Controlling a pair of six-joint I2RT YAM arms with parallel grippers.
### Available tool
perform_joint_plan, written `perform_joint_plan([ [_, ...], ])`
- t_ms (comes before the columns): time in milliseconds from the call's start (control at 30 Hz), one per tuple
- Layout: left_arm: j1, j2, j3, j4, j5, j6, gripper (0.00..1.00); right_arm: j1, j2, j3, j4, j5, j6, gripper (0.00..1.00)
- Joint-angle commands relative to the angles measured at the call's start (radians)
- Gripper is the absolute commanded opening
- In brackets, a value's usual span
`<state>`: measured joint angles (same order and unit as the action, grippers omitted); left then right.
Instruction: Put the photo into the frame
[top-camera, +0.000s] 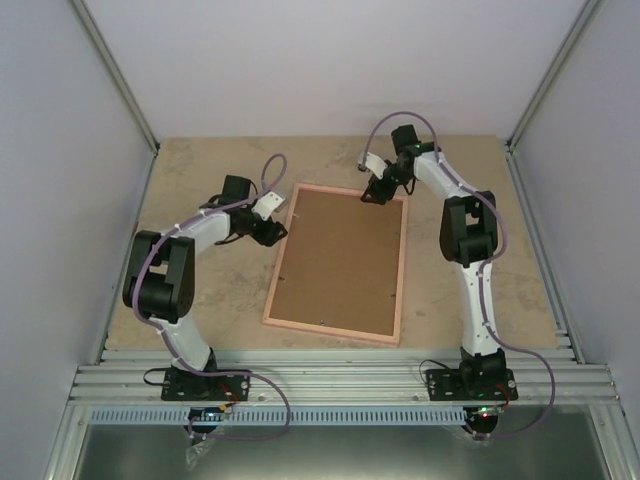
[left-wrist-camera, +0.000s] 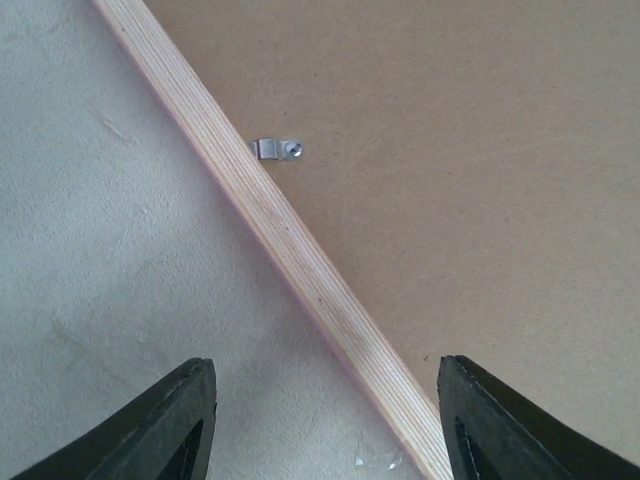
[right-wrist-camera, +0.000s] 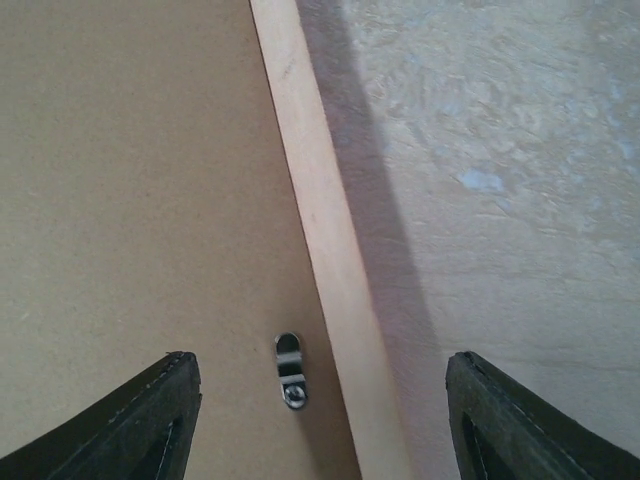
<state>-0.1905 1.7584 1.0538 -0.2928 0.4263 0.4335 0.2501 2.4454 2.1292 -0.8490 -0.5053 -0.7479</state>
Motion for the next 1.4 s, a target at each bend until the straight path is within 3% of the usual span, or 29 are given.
perform_joint_plan([
  [0,0.005,0.027,0.040,0.014,-0.009,-0.035,0.63,0.029,0.040,-0.002,-0.011,0.043,0.015,0.68],
  [200,0.005,0.042,0.050,0.020,-0.008,-0.041,0.62,0.052,0.055,-0.016,-0.006,0.116,0.000,0.63],
  [500,0.005,0.049,0.050,0.041,-0.004,-0.064,0.60,0.048,0.060,-0.030,-0.014,0.187,-0.090,0.45],
  [700,0.005,0.052,0.053,0.056,0.000,-0.083,0.59,0.047,0.075,-0.005,-0.022,0.219,-0.124,0.22],
  [833,0.005,0.050,0.053,0.059,0.003,-0.096,0.58,0.049,0.092,0.021,-0.028,0.228,-0.117,0.16],
  [967,0.005,0.043,0.043,0.068,0.000,-0.106,0.57,0.051,0.079,0.019,-0.039,0.201,-0.136,0.18],
  [1367,0.005,0.004,0.066,0.070,-0.024,-0.199,0.61,0.049,-0.061,0.076,-0.020,0.108,0.015,0.54],
])
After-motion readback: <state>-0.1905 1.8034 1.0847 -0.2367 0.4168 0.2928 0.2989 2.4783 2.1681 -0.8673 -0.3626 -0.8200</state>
